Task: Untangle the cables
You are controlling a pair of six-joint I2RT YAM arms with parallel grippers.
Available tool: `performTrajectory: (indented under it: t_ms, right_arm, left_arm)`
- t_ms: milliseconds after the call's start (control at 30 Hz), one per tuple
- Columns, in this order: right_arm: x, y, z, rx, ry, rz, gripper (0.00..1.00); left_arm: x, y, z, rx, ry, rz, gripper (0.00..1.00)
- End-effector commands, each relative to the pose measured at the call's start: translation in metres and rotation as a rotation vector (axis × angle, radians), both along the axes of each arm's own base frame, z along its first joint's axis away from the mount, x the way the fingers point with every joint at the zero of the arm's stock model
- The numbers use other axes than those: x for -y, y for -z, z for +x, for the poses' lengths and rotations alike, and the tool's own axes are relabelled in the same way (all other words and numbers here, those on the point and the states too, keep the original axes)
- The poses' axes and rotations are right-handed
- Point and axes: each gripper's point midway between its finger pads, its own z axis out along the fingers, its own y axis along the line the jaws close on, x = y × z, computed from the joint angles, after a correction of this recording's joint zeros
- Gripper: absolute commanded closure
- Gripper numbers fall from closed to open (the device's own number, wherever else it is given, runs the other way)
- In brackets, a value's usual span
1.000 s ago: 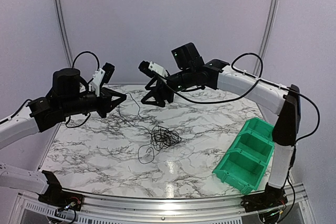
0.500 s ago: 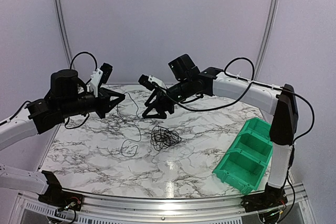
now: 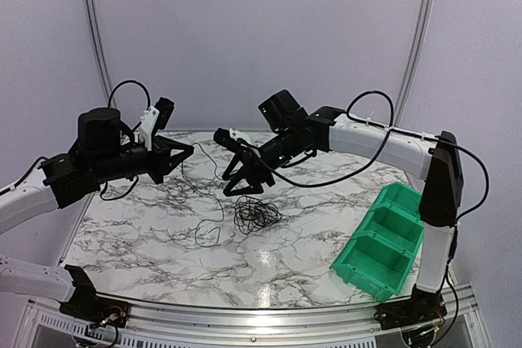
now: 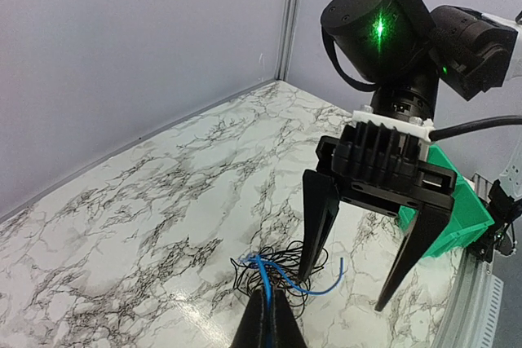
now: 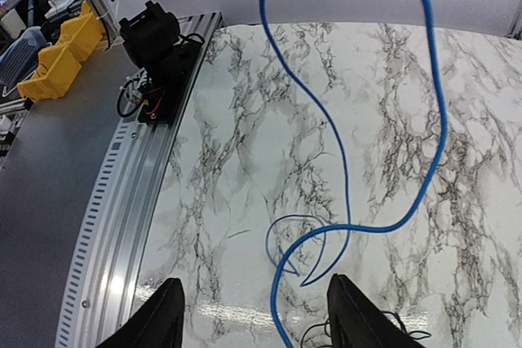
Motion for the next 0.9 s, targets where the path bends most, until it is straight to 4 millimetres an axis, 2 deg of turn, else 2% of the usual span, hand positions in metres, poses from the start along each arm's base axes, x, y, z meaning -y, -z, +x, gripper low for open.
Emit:
performTrajectory:
  t_ms: [0, 133, 267, 533, 633, 733, 867]
  right_arm:
    - [0.005, -0.025, -0.026, -0.011, -0.087, 0.056, 0.35]
    - [0.003, -0.023, -0.017, 0.014, -0.041, 0.043, 0.38]
    - [0.000, -0.017, -0.011, 0.008, -0.018, 0.032, 0.47]
    - [-0.001, -0.009, -0.003, 0.001, 0.043, 0.010, 0.99]
    - [0.010, -0.008, 0.001, 0.053, 0.077, -0.010, 1.00]
    - [0.031, -0.008, 0.012, 0.118, 0.143, -0.035, 1.00]
    - [0.073, -0.024, 0.054, 0.132, 0.293, -0.017, 1.00]
  left_arm:
    - [-0.001, -0.014, 0.001, 0.033, -0.006, -0.039, 1.00]
    - [-0.001, -0.013, 0.001, 0.030, -0.006, -0.039, 1.00]
    - [-0.001, -0.014, 0.001, 0.031, -0.007, -0.042, 1.00]
    - [-0.004, -0.012, 0.002, 0.031, -0.026, -0.038, 1.00]
    - [-0.007, -0.009, 0.003, 0.037, -0.039, -0.027, 1.00]
    - [-0.013, -0.004, 0.004, 0.046, -0.063, 0.008, 1.00]
    - [-0.022, -0.001, 0.005, 0.056, -0.102, 0.035, 1.00]
